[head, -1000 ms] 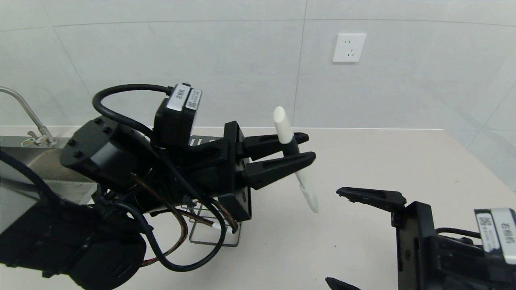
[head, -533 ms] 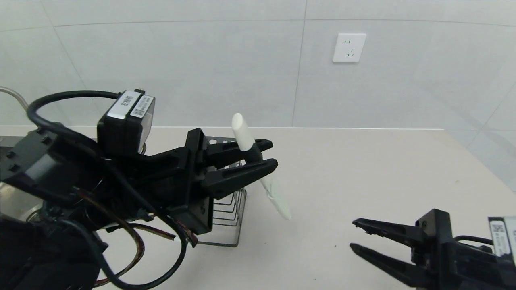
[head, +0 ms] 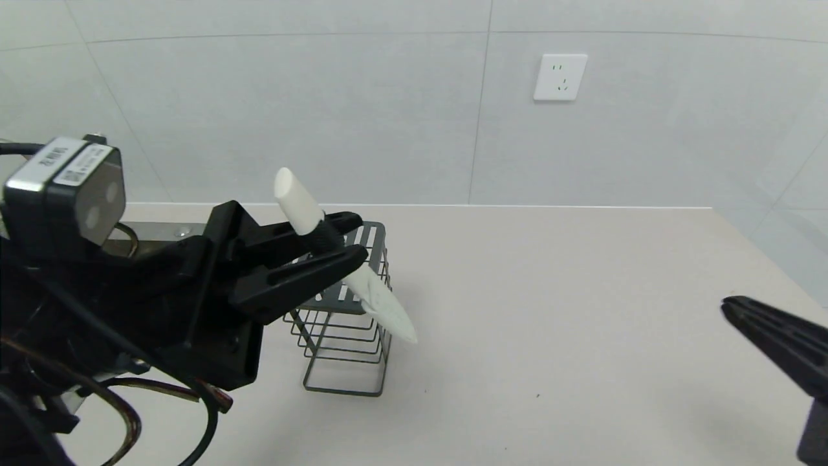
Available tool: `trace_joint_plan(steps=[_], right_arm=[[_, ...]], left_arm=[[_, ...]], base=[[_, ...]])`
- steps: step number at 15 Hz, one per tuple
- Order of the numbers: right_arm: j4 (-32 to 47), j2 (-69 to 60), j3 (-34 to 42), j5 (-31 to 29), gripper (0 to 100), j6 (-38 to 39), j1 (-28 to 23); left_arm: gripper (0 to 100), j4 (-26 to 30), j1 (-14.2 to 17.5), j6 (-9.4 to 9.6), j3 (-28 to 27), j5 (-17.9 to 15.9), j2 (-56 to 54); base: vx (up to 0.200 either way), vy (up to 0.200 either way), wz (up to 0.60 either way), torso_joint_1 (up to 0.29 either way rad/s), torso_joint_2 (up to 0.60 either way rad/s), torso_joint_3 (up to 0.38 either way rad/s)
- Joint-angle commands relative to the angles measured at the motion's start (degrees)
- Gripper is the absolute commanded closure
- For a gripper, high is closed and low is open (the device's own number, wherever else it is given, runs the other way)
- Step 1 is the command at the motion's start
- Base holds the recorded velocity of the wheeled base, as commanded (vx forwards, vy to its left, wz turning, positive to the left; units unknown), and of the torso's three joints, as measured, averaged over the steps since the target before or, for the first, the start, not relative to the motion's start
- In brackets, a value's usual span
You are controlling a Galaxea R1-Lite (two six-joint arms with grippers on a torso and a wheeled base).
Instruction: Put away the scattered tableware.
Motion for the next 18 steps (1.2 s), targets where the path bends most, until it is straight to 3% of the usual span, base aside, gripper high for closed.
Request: trace_joint_plan(steps=[1,3,6,8,9,10,11,12,13,14,16,17,18], right_arm=[[1.1,-14.6,0.0,0.0,100,-0.9,-10.6],[4.2,-21.4,0.0,0.0,100,-0.9,-14.4],[19.4,-39.8,0.0,0.6,100,-1.1,-17.4],[36.3,-54.0,0.0,0.6,100,-2.2,-17.6],[43.0,-59.2,0.0,0.5,100,-2.2,-17.6],[44.6,-60.7,0.0,0.5,100,-2.6,-17.6],[43.7,-59.9,0.0,-0.2,100,-1.4,-17.6],[47.6,-60.0,0.0,-3.5,100,2.1,-18.5],[56.9,-61.8,0.0,-6.5,100,3.7,-21.4],[66.9,-64.2,0.0,-7.8,100,3.8,-21.6],[74.2,-64.2,0.0,-11.8,100,6.1,-21.4],[78.5,-64.2,0.0,-19.7,100,12.9,-21.5],[79.6,-64.2,0.0,-24.7,100,14.5,-21.5]], left_arm=[[100,3.1,2.4,-0.01,0.6,0.0,-6.3],[100,6.7,3.7,-0.01,0.4,0.0,-8.9],[100,12.6,7.4,1.84,-3.0,-0.1,-11.7],[100,17.2,10.8,3.33,-10.3,-0.9,-11.1],[100,19.8,10.9,4.21,-11.6,-1.1,-10.7],[100,21.1,11.0,5.18,-12.1,-1.4,-10.2],[100,23.2,11.0,8.52,-12.9,-3.0,-8.8],[100,24.5,11.1,12.65,-14.5,-4.8,-6.5],[100,24.9,11.1,14.49,-16.3,-5.7,-4.3],[100,24.9,11.0,15.02,-18.3,-6.6,-2.7],[100,25.6,10.8,15.11,-20.5,-7.8,-1.2],[100,27.2,10.7,15.20,-21.6,-8.4,-0.1],[100,27.8,10.7,15.20,-21.7,-9.3,0.2]], base=[[0.000,0.000,0.00,0.000,0.00,0.000],[0.000,0.000,0.00,0.000,0.00,0.000],[0.000,0.000,0.00,0.000,0.00,0.000],[0.000,0.000,0.00,0.000,0.00,0.000],[0.000,0.000,0.00,0.000,0.00,0.000],[0.000,0.000,0.00,0.000,0.00,0.000],[0.000,0.000,0.00,0.000,0.00,0.000],[0.000,0.000,0.00,0.000,0.00,0.000],[0.000,0.000,0.00,0.000,0.00,0.000],[0.000,0.000,0.00,0.000,0.00,0.000],[0.000,0.000,0.00,0.000,0.00,0.000],[0.000,0.000,0.00,0.000,0.00,0.000],[0.000,0.000,0.00,0.000,0.00,0.000]])
